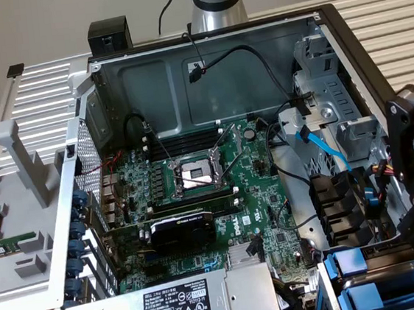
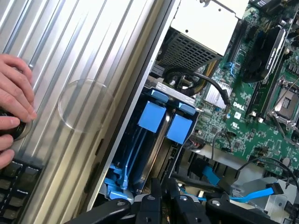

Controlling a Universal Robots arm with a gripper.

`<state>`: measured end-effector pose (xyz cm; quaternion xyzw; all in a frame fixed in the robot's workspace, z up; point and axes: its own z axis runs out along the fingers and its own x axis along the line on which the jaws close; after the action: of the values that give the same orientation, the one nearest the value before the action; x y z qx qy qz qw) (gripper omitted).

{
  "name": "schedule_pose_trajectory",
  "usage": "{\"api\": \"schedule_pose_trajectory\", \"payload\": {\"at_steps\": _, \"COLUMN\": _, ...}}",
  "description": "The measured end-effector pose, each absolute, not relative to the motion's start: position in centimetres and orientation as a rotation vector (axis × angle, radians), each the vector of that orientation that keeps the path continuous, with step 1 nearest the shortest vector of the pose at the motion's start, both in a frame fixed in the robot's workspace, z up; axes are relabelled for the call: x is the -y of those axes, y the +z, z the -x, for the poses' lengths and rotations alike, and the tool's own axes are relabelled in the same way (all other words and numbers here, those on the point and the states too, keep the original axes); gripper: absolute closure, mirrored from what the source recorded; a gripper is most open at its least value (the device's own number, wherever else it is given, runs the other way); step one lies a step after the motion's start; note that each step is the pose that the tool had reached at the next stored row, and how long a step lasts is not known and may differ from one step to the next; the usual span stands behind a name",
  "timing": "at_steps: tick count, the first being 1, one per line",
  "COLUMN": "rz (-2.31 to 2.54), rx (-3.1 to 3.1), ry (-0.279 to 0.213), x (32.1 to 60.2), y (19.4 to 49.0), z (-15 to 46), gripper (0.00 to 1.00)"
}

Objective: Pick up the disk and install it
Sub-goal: 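Insert the first disk wire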

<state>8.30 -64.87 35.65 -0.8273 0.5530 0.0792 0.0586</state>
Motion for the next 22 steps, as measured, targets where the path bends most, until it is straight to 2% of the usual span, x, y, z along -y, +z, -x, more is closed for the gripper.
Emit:
{"api": "schedule_pose_trajectory", "payload": {"at_steps": 5, "rz": 2.569, "rx": -1.723, "ry": 0.169, "x": 64.0, "y": 35.7, "z": -8.3, "gripper": 0.83}}
{"api": "schedule_pose_trajectory", "payload": {"at_steps": 13, "rz": 2.56, "rx": -1.754, "ry": 0.159, "x": 63.8, "y": 35.7, "z": -8.1, "gripper": 0.83}}
{"api": "schedule_pose_trajectory", "payload": {"at_steps": 18, "rz": 2.612, "rx": -1.795, "ry": 0.092, "x": 63.0, "y": 35.7, "z": -8.0, "gripper": 0.83}}
{"api": "schedule_pose_trajectory", "payload": {"at_steps": 22, "rz": 2.626, "rx": -1.805, "ry": 0.075, "x": 62.2, "y": 35.9, "z": -8.0, "gripper": 0.83}}
